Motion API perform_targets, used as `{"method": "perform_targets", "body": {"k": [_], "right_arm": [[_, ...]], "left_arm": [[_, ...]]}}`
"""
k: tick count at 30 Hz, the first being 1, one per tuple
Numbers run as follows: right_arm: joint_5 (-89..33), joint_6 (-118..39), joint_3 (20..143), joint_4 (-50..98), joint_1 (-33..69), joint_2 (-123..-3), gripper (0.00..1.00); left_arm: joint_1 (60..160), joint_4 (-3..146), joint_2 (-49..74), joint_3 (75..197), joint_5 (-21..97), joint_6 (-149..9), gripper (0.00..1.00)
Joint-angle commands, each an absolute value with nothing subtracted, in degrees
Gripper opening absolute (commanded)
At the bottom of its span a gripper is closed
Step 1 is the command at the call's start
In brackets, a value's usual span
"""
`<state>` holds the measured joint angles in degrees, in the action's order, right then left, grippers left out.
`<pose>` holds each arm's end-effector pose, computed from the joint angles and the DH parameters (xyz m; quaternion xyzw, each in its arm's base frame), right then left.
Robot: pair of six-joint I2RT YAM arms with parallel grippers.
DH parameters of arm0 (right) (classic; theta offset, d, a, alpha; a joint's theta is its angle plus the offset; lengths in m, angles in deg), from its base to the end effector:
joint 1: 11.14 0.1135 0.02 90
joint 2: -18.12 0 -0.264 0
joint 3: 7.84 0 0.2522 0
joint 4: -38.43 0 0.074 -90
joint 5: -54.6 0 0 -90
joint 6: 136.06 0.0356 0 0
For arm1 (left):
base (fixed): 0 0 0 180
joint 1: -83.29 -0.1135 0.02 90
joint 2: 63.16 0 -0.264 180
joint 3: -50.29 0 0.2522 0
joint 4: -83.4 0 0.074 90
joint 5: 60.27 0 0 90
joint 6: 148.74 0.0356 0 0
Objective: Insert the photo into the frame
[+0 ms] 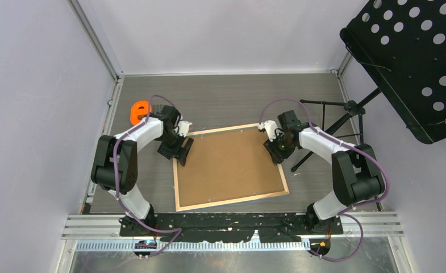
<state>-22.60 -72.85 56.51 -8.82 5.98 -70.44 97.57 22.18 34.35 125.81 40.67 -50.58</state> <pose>0.2633 0.0894 0.1709 -0.3833 0.9029 0.0961 0.1688 0.2903 -0.0809 0.1726 0.1989 0.9736 -0.0982 0.0538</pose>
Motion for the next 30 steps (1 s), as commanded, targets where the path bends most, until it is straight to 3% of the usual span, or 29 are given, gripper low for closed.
{"method": "perform_targets", "body": {"k": [1, 30], "right_arm": [[-22.4, -74.5, 57.5, -10.5, 6.1, -69.6, 0.48], [-25.0, -79.2, 57.2, -11.6, 6.1, -69.7, 0.48]], "left_arm": [[97.5, 21.9, 32.8, 127.0, 40.7, -49.5, 0.74], [97.3, 21.7, 32.7, 127.0, 40.7, -49.4, 0.74]]}}
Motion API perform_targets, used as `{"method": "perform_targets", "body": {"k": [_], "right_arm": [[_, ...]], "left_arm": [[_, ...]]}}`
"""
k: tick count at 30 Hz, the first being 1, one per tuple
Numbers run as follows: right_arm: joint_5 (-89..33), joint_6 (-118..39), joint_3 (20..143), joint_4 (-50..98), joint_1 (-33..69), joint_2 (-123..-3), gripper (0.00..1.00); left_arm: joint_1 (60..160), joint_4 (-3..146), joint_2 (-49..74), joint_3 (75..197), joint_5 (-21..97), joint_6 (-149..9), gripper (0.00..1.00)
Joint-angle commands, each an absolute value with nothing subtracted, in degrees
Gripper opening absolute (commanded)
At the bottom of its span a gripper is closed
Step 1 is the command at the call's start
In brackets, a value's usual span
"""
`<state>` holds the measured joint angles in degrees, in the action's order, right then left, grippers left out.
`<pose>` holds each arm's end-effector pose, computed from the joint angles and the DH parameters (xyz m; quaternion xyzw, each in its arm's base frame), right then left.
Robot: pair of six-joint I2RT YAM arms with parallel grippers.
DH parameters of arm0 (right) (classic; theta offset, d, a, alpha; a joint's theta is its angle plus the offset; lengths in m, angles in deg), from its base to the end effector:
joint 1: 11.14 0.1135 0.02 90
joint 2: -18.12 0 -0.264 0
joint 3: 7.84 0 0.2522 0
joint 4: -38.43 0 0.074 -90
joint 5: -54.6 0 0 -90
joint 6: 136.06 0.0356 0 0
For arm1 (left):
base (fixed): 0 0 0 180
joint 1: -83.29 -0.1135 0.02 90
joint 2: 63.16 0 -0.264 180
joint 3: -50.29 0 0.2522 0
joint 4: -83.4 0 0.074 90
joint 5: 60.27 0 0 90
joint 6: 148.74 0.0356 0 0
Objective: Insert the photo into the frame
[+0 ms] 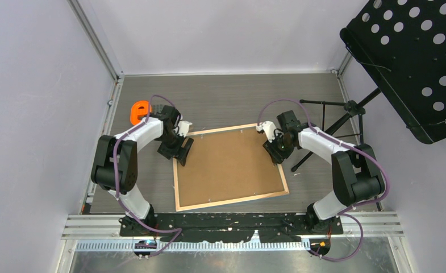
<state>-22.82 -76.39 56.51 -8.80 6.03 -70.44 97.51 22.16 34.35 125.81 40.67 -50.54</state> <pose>0.2633 0.0895 0.1709 -0.4113 0.8908 0.0890 0.1716 0.2903 -0.0805 0.1726 0.1987 0.9737 -0.0981 0.0537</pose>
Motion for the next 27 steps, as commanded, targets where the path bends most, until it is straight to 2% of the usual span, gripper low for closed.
{"method": "perform_targets", "body": {"k": [1, 20, 27], "right_arm": [[-25.1, -79.4, 57.2, -11.8, 6.1, -69.6, 0.48], [-22.9, -87.2, 59.1, -15.3, 5.4, -70.2, 0.54], [-21.0, -80.1, 62.5, -16.5, 3.8, -70.8, 0.54]], "left_arm": [[97.3, 21.7, 32.7, 126.9, 40.7, -49.4, 0.74], [97.1, 21.6, 32.8, 126.9, 40.8, -49.3, 0.74], [97.0, 21.7, 33.2, 127.0, 41.0, -49.5, 0.74]]}}
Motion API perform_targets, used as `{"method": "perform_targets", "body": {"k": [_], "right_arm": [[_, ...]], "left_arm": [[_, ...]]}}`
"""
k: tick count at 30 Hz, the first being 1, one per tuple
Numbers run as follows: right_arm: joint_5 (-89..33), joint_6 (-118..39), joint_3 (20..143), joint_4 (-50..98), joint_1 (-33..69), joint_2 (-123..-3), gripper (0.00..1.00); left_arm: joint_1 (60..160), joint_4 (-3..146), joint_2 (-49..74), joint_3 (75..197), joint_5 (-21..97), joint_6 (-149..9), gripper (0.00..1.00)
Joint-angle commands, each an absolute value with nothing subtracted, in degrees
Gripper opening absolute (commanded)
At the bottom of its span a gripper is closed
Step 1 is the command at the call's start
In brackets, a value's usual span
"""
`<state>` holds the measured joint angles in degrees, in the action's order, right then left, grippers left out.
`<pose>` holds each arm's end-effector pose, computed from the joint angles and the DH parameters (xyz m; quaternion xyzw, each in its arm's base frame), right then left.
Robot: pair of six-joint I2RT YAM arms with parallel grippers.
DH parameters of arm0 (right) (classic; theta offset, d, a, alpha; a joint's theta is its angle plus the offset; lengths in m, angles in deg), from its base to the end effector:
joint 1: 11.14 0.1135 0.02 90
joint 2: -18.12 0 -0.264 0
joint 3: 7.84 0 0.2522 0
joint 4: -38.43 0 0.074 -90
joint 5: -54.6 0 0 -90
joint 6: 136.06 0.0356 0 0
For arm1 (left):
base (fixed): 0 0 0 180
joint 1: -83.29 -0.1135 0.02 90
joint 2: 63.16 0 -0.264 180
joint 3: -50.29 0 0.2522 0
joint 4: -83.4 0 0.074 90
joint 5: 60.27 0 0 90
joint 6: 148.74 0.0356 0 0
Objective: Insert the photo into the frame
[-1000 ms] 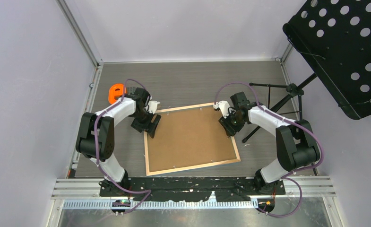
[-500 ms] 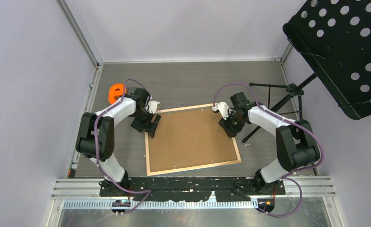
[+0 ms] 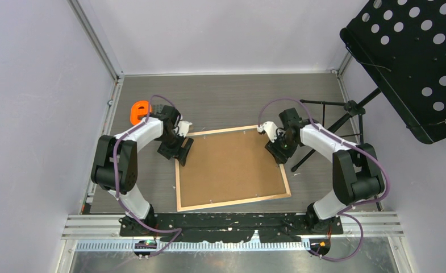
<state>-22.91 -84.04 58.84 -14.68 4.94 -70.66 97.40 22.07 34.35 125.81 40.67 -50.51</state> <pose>0.2629 0.0838 0.1774 -0.4605 0.8718 0.0816 0.1461 0.2903 -0.0799 0.1726 0.1980 0.9739 -0.0980 0.0530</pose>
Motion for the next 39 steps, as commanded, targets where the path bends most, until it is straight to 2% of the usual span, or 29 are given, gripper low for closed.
{"method": "perform_targets", "body": {"k": [1, 30, 39], "right_arm": [[-20.6, -79.4, 62.8, -16.6, 3.8, -70.6, 0.54], [-21.5, -78.8, 56.1, -12.5, 3.9, -70.4, 0.54], [-20.3, -77.8, 57.5, -13.2, 3.9, -69.6, 0.53]], "left_arm": [[97.0, 21.6, 33.2, 127.1, 41.1, -49.5, 0.73], [97.0, 21.5, 33.3, 127.3, 41.4, -49.4, 0.74], [97.0, 21.4, 33.1, 127.2, 41.4, -49.3, 0.74]]}}
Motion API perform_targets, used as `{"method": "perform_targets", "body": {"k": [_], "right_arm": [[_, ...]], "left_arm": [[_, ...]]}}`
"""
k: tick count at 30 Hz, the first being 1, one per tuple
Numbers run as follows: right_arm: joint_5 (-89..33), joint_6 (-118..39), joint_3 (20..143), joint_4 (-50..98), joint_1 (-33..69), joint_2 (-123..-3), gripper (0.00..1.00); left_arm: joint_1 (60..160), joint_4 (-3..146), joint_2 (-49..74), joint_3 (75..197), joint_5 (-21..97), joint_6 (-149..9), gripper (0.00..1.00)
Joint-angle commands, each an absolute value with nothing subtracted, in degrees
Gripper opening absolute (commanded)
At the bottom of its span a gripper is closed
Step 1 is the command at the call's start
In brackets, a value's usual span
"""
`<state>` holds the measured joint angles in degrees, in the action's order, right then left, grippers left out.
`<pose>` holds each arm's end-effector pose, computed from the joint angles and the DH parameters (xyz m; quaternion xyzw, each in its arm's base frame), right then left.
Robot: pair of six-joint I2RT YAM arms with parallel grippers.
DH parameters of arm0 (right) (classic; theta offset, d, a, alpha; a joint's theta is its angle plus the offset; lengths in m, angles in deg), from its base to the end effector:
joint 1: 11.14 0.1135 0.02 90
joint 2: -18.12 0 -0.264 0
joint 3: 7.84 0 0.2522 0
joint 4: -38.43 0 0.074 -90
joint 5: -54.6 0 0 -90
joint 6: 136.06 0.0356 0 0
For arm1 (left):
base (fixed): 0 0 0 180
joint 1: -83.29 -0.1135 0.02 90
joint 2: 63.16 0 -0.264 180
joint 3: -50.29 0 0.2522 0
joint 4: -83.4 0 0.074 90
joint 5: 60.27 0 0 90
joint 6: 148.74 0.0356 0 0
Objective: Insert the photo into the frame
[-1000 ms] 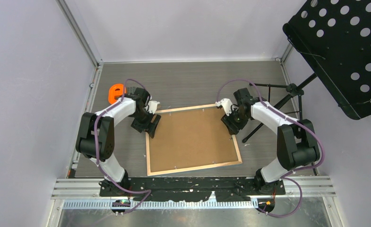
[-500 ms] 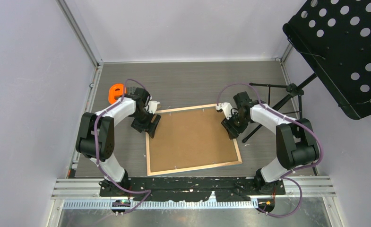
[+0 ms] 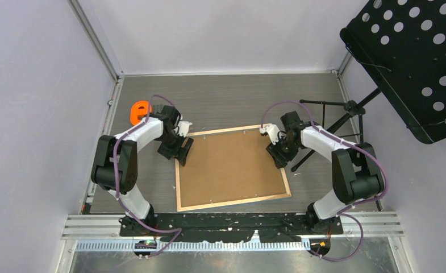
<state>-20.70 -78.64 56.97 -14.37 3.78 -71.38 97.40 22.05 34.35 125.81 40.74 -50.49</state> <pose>0.2589 0.0783 0.1663 -0.4098 0.8968 0.1091 0.1263 0.2903 -0.0800 0.1726 0.1981 0.9738 -0.0986 0.0528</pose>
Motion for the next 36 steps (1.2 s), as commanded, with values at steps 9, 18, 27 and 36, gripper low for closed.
{"method": "perform_targets", "body": {"k": [9, 18, 27, 36], "right_arm": [[-19.6, -75.4, 59.4, -12.5, 3.5, -68.2, 0.52], [-21.4, -74.6, 58.5, -9.7, 3.4, -69.5, 0.52], [-22.6, -77.4, 58.2, -10.9, 3.4, -69.8, 0.51], [-21.7, -79.4, 57.8, -13.2, 3.5, -69.9, 0.51]], "left_arm": [[97.0, 21.3, 32.8, 127.1, 41.4, -49.3, 0.74], [96.9, 21.3, 32.9, 127.1, 41.5, -49.2, 0.74], [96.9, 21.3, 33.1, 127.1, 41.5, -49.2, 0.74], [96.9, 21.2, 32.9, 127.1, 41.5, -49.2, 0.74]]}}
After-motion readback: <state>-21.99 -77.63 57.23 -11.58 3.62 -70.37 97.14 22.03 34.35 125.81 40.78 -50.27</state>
